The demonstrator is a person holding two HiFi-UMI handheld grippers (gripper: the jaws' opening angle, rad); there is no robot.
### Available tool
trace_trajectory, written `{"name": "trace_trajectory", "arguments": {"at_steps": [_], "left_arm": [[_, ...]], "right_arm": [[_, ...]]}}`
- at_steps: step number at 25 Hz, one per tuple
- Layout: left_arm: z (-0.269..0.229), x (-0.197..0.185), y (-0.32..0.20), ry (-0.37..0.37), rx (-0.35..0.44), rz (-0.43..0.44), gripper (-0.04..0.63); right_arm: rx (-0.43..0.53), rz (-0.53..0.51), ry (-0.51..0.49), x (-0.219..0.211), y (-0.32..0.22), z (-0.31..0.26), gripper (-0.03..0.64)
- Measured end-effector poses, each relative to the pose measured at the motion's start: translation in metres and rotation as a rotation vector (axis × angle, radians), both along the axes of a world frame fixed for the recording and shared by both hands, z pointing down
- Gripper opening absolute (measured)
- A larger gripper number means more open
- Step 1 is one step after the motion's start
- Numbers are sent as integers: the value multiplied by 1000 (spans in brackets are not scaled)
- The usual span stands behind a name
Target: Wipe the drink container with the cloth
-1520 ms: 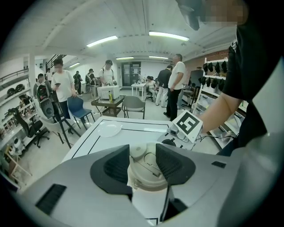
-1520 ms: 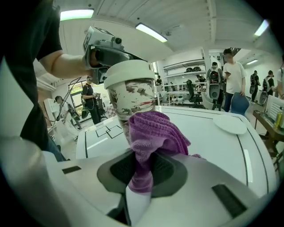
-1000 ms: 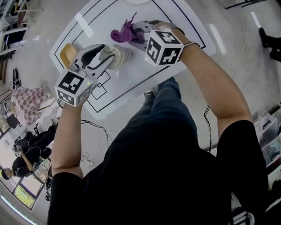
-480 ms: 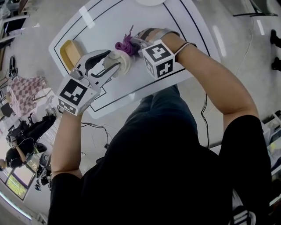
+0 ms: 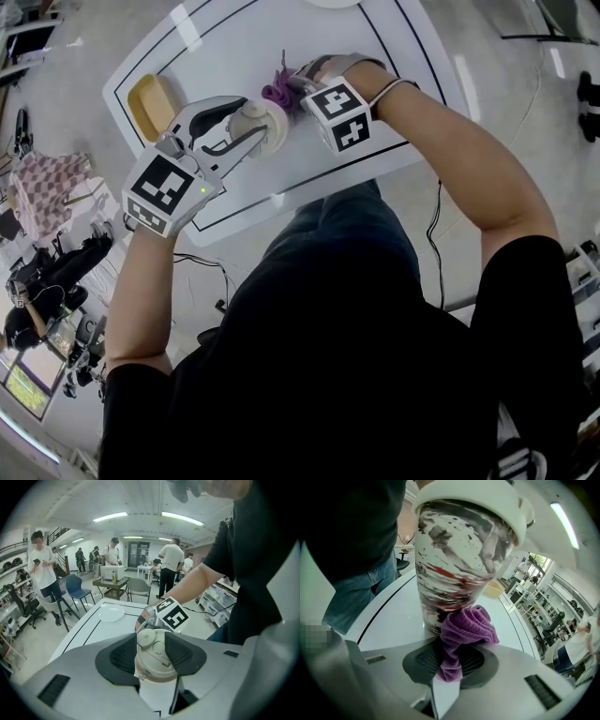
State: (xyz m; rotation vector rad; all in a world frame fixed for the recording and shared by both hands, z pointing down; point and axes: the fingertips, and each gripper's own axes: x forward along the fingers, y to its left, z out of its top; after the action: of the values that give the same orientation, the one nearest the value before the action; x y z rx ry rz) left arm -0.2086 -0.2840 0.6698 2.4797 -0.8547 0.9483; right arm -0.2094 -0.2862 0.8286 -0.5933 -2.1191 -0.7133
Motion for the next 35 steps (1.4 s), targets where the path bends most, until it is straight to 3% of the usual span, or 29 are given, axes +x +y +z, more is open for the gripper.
{"name": "trace_trajectory", "arguments": {"at_steps": [8,13,20,27,35], "left_arm": [[-3,0,0,4,-18,-50,220],[-21,7,6,11,-11,-87,287],[-79,13,22,52,70,-111,288],[-171,-2,57,72,205,-105,288],[-249,-56,123,53,320,-192,275]], "right_arm": [[-66,194,-3,4,-7,-36,92],[-127,433,-41,34,-20,-98,92],[-206,732,-169,71,-12,-204,92],[-226,846,-285,82,28,-297,92],[-305,934,-478,88,83,-399,92]]}}
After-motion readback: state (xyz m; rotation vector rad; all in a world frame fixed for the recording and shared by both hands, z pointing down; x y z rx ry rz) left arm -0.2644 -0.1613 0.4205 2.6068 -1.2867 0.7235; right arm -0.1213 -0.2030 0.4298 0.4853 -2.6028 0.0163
